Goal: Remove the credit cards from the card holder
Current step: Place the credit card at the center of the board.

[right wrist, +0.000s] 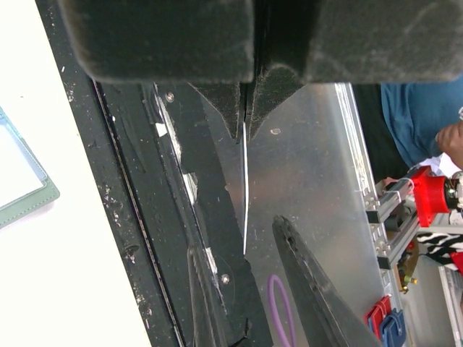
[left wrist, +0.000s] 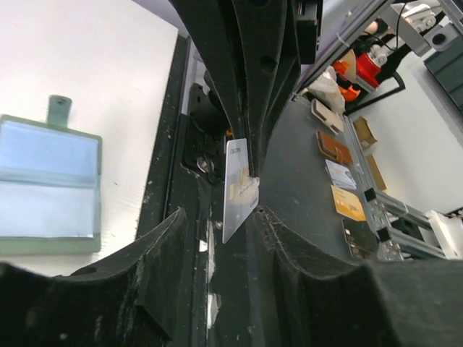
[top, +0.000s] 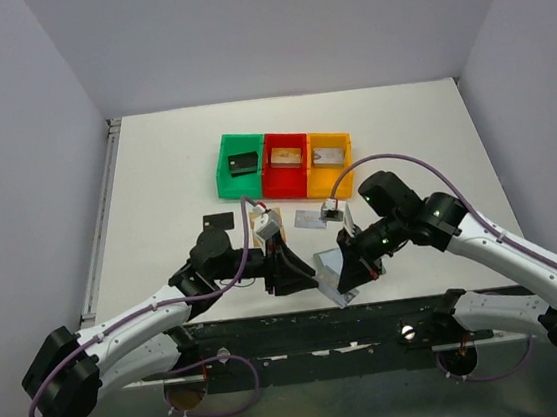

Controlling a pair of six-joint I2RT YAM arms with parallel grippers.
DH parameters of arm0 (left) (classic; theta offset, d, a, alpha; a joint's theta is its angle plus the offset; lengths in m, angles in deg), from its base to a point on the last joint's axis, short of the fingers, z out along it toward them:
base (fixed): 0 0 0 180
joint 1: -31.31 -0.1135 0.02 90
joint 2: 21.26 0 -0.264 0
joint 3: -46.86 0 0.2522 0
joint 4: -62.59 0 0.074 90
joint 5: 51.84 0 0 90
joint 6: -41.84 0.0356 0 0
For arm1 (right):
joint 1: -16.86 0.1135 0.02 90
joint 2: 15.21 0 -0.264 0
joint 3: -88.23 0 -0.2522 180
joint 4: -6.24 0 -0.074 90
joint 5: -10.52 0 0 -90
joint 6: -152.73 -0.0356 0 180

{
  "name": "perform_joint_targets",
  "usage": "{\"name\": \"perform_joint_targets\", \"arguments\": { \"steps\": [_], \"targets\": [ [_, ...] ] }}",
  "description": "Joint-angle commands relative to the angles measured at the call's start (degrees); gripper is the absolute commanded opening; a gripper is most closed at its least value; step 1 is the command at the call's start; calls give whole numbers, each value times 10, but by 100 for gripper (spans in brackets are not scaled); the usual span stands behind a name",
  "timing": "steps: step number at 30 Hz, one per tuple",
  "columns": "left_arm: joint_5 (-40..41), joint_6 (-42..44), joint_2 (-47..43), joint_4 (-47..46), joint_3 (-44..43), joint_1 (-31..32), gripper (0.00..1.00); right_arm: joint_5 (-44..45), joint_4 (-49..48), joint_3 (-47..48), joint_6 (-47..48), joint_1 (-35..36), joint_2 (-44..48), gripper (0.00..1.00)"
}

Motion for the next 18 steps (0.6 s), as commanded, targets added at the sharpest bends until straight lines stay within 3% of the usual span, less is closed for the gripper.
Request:
{"name": "perform_joint_targets", "arguments": {
  "steps": [1,14,18],
  "targets": [
    [-31,13,22,6,-23,19,46,11,1,17,8,11,-12,0],
    [-36,12,32,-9,-18,27,41,15,0,15,13,19,-15,0],
    [-41,2,37,-22,-15,27,32,16,1,12,13,19,-13,0]
  ]
}}
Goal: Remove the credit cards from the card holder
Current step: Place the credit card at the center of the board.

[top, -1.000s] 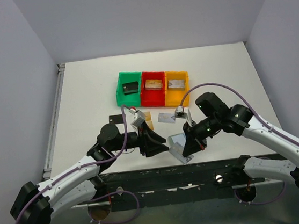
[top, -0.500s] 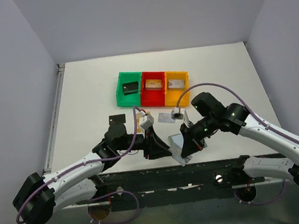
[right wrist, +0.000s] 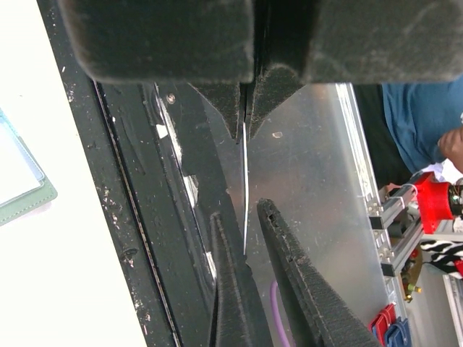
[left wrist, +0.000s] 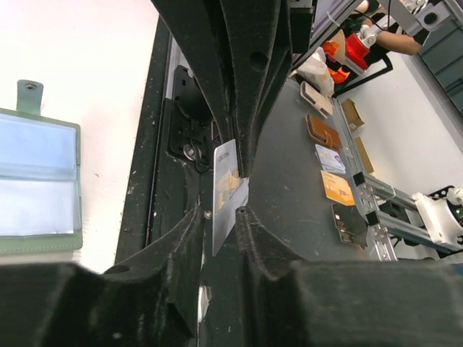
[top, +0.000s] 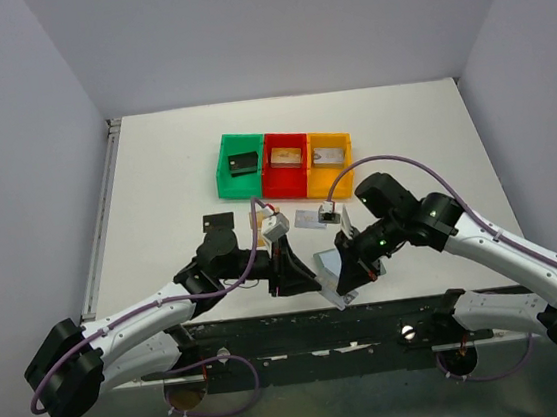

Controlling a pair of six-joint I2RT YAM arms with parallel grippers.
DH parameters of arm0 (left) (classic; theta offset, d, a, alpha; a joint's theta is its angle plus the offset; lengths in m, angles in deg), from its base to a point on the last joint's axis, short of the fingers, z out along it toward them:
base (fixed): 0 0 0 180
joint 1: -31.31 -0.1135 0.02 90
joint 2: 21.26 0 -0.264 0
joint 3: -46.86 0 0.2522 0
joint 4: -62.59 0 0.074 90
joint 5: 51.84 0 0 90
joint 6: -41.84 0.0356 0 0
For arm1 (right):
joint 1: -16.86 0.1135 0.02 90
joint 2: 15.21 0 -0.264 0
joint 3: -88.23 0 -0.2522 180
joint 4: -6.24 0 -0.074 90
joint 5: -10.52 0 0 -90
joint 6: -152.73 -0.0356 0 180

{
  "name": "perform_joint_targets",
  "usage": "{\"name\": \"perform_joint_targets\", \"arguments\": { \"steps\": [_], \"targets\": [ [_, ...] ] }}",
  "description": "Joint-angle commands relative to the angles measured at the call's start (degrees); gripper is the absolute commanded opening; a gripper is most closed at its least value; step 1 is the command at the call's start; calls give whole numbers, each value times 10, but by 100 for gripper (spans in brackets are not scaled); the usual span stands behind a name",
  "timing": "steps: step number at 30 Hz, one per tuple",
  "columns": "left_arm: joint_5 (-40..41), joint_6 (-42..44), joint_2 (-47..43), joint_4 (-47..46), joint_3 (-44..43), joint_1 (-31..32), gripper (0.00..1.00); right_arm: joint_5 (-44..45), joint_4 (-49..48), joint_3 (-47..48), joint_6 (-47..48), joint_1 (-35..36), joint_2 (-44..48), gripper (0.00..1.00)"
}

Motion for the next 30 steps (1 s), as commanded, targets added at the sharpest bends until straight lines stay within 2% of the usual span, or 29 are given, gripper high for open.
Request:
{"name": "perform_joint_targets", "arguments": {
  "steps": [1,8,9,12,15,17,19,22,24,30],
  "targets": [
    [-23,-2,3,-28,-5,3,28,11,1,11,9,5,1,0],
    [-23,-9,5,-40,2,3,0,15,-2,4,9,6,9,0],
    [-26,-14,5,-52,4,3,0,23,-4,4,4,6,13,1],
    [-6,-29,-3,-83,21,3,0,119,-19,6,-31,6,38,40],
    [97,-22,-26,-53,47,-12,0,258,-44,-3,-91,7,89,57],
    [183,-47,-38,-43,66,-36,0,358,-51,-9,-121,6,129,60],
    [287,-78,-41,7,71,-58,0,419,-68,-25,-145,7,176,61],
    [414,-101,5,160,14,-69,0,467,-98,-61,-171,5,234,61],
    [430,-96,52,172,-13,-70,0,481,-106,-81,-181,5,254,61],
    [487,-110,132,110,-24,-71,0,468,-110,-120,-213,4,275,59]
  ]
}}
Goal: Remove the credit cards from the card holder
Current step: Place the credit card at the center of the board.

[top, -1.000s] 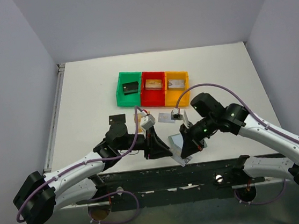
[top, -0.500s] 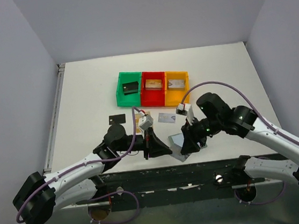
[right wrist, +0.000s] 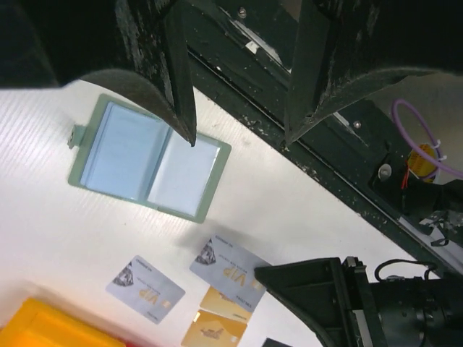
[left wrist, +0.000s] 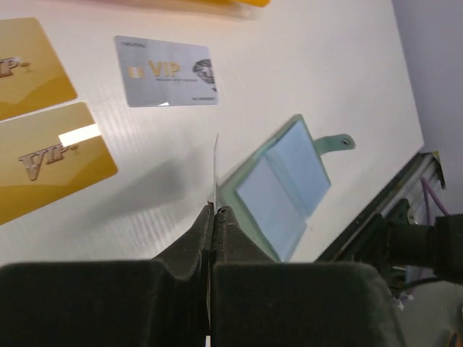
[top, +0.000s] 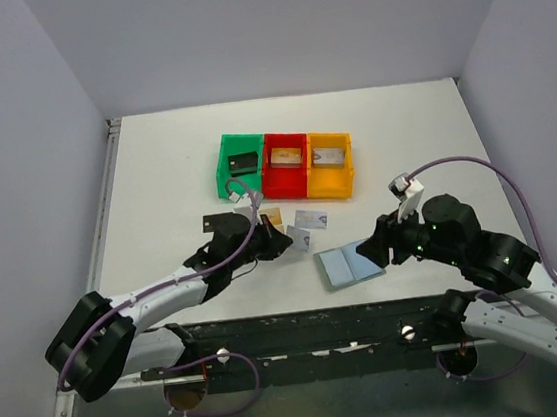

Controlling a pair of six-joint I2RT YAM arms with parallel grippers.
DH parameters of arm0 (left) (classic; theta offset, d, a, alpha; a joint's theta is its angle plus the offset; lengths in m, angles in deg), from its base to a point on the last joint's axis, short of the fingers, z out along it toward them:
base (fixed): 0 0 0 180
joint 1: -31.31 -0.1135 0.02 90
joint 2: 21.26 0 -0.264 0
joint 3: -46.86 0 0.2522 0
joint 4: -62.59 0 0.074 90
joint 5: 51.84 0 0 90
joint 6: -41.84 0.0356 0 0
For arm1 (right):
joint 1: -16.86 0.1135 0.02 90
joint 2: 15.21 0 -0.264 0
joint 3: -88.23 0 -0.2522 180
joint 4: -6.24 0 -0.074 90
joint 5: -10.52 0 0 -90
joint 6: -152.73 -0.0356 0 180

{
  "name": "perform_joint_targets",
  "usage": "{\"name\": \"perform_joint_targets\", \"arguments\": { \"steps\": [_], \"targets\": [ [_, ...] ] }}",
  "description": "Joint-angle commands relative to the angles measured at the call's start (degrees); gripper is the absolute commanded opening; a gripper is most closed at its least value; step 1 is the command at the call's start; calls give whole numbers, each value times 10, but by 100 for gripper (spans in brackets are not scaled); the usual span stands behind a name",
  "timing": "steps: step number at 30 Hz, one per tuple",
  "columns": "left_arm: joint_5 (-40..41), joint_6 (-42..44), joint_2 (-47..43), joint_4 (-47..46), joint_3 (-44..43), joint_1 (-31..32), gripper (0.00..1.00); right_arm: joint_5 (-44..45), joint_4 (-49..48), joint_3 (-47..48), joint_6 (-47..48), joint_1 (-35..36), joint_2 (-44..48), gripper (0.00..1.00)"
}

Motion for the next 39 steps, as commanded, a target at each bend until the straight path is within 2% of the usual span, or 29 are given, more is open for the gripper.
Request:
{"name": "perform_joint_targets", "arguments": {
  "steps": [1,9,20,24,30,33,36,39],
  "targets": [
    [98,-13,44,-16,-13,-1,0,21,-25,-37,-42,4,10,58],
    [74,-35,145,-105,-9,-3,0,-3,-47,-67,-50,4,13,58],
    [30,-87,216,-176,-1,-3,0,-10,-60,-74,-49,3,-5,57],
    [10,-122,255,-230,9,-3,0,-10,-62,-77,-47,3,-7,58],
    [-10,-133,284,-251,4,-3,0,-10,-62,-83,-48,4,-6,58],
    [-11,-130,286,-241,-1,-3,5,-8,-62,-86,-48,4,-5,58],
    [-11,-126,283,-227,-2,-3,15,-6,-62,-87,-48,4,-5,58],
    [-6,-120,273,-206,-4,-3,34,-4,-62,-87,-46,4,-8,58]
  ]
}}
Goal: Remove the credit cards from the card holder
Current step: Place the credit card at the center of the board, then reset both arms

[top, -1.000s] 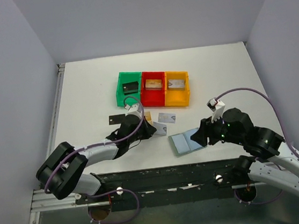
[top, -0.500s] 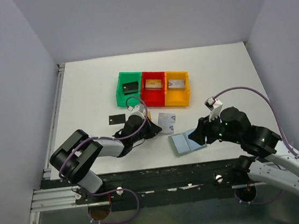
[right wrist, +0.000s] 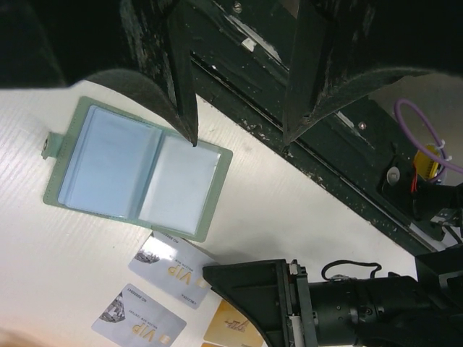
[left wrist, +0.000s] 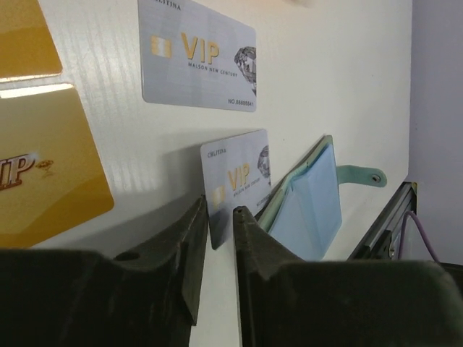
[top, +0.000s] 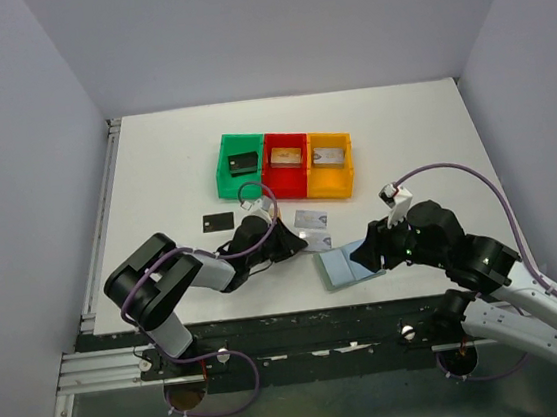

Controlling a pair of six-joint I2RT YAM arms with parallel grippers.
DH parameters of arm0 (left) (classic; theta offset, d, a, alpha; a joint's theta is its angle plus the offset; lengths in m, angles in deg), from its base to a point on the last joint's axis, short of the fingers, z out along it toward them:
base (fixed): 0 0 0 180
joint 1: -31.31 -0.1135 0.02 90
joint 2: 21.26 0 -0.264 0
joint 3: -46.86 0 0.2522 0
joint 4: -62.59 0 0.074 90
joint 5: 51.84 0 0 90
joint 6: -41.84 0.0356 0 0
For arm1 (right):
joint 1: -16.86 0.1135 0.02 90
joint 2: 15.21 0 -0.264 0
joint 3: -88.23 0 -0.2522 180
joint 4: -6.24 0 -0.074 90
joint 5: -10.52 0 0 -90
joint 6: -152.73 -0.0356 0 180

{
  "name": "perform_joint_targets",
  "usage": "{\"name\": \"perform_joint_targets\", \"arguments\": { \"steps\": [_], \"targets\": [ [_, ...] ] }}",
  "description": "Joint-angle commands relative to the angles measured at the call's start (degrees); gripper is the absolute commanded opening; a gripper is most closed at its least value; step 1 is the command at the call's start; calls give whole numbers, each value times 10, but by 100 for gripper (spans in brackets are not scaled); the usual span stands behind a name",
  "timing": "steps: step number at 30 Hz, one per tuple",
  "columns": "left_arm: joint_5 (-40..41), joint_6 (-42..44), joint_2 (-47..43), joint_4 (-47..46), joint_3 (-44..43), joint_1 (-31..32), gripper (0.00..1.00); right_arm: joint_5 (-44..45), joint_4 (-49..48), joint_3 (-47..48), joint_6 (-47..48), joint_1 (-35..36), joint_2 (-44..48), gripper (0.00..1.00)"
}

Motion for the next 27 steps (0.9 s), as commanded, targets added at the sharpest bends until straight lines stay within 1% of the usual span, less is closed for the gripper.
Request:
{"name": "perform_joint_targets", "arguments": {
  "steps": [1,5,8,10,12,14,16,20,24,27],
  "targets": [
    [1,13,-8,40,0,-2,40,0,-9,-6,-1,4,-1,58],
    [36,19,-54,88,12,-3,57,5,-3,-2,-2,4,-1,59],
    [72,32,-129,178,16,-10,68,13,9,2,2,3,2,59],
    [130,43,-198,244,22,-12,80,38,21,8,5,5,5,59],
    [180,58,-270,327,15,-12,99,58,30,9,8,5,9,61],
    [231,71,-342,420,1,-12,99,83,37,8,6,3,13,61],
    [285,70,-409,540,-20,-12,99,108,43,2,2,4,16,62],
    [358,56,-494,700,-49,-13,99,152,40,-20,-20,3,26,64],
    [378,46,-528,790,-73,-14,99,185,23,-35,-41,4,31,65],
    [380,37,-530,832,-90,-13,99,194,14,-37,-44,4,35,66]
  ]
}}
